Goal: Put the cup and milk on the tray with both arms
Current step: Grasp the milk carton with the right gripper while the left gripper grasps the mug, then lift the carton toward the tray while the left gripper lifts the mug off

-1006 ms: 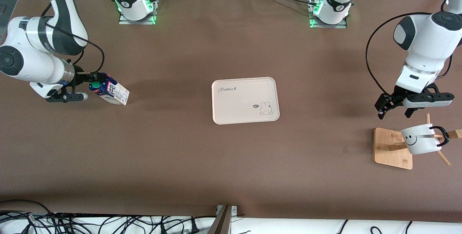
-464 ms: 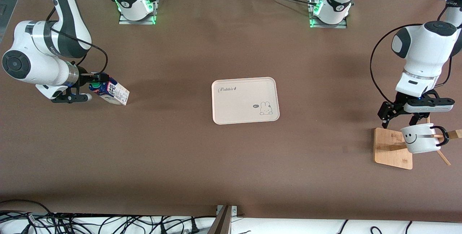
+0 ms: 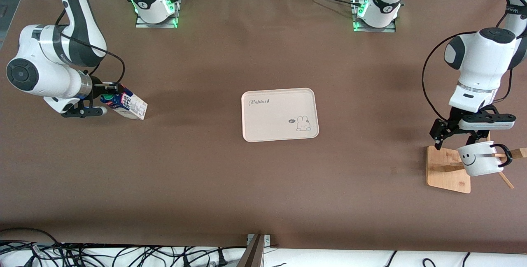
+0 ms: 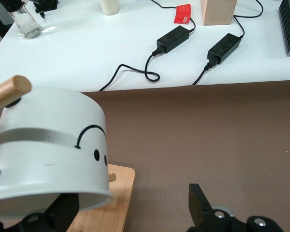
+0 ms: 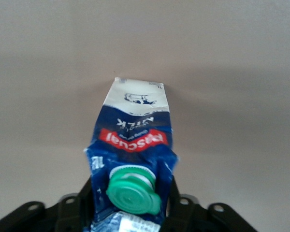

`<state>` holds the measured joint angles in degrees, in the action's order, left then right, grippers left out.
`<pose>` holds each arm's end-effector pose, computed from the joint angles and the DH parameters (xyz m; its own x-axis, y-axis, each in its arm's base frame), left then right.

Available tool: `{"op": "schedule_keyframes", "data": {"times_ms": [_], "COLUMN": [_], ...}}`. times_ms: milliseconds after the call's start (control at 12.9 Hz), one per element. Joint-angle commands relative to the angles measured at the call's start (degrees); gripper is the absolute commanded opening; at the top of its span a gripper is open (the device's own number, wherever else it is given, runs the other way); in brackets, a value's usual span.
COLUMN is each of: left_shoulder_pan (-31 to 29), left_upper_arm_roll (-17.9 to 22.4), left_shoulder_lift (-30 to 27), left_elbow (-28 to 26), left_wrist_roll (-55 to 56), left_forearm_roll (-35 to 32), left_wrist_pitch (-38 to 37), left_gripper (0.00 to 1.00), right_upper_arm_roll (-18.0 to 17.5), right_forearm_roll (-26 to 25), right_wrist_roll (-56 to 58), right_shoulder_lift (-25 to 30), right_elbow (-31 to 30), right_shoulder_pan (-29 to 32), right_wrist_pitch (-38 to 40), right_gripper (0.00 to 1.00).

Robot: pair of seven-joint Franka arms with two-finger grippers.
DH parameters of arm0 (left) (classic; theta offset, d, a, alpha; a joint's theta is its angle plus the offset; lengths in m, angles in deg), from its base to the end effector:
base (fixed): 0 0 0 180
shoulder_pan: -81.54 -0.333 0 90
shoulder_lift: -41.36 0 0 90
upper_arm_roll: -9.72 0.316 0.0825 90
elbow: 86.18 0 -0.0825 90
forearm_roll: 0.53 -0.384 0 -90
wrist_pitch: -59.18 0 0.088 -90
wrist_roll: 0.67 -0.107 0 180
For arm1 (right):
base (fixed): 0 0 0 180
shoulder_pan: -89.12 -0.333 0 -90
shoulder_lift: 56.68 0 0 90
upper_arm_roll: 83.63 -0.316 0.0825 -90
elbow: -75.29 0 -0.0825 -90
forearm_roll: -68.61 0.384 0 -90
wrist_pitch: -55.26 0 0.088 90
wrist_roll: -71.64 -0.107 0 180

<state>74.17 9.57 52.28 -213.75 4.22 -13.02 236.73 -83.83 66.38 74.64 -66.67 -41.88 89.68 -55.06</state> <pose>0.5890 0.0565 0.3658 0.7803 -0.0339 0.6245 0.0287 -0.9955 -0.0899 0.5452 -0.0062 0.3358 0.9548 0.0599 -0.2911 0.0672 -0.9976 0.0152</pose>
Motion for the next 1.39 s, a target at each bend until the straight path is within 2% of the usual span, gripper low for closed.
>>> {"op": "schedule_keyframes", "data": {"times_ms": [0, 232, 542, 619, 929, 1083, 1315], "left_shoulder_pan": [-0.5, -0.5, -0.8, -0.8, -0.8, -0.8, -0.6], "left_upper_arm_roll": [0.1, 1.9, 2.1, 2.1, 2.0, 2.0, 2.0], "left_shoulder_lift": [0.8, 0.7, 0.6, 0.6, 0.6, 0.5, 0.2], "left_elbow": [1.1, 1.2, 1.2, 1.2, 1.2, 1.3, 1.3], "left_wrist_roll": [-0.1, -0.1, -0.1, -0.1, -0.1, 0.0, 0.1], "left_forearm_roll": [-1.6, -5.1, -5.3, -5.3, -4.9, -4.6, -4.6], "left_wrist_pitch": [0.7, 0.8, 0.8, 0.8, 0.8, 0.8, 0.8], "left_gripper": [0.84, 0.69, 0.44, 0.38, 0.16, 0.00, 0.00], "right_upper_arm_roll": [-1.1, -2.3, -2.7, -3.8, -9.0, -11.4, -14.6], "right_forearm_roll": [0.7, 0.7, 2.1, 3.1, 3.3, 3.6, 3.6], "right_wrist_roll": [-0.2, -0.3, 0.2, 0.0, -2.4, -4.0, -7.9], "right_shoulder_lift": [0.8, 1.5, 2.6, 2.8, 2.8, 2.8, 2.7], "right_elbow": [-0.3, 1.3, 5.7, 7.4, 11.4, 12.9, 15.8], "right_shoulder_pan": [0.7, 0.7, 0.7, 0.7, 0.5, 0.1, -2.1], "right_wrist_pitch": [-0.1, 0.9, 3.6, 4.3, 5.5, 5.5, 5.5], "right_gripper": [0.36, 0.36, 0.38, 0.40, 0.40, 0.40, 0.41]}}
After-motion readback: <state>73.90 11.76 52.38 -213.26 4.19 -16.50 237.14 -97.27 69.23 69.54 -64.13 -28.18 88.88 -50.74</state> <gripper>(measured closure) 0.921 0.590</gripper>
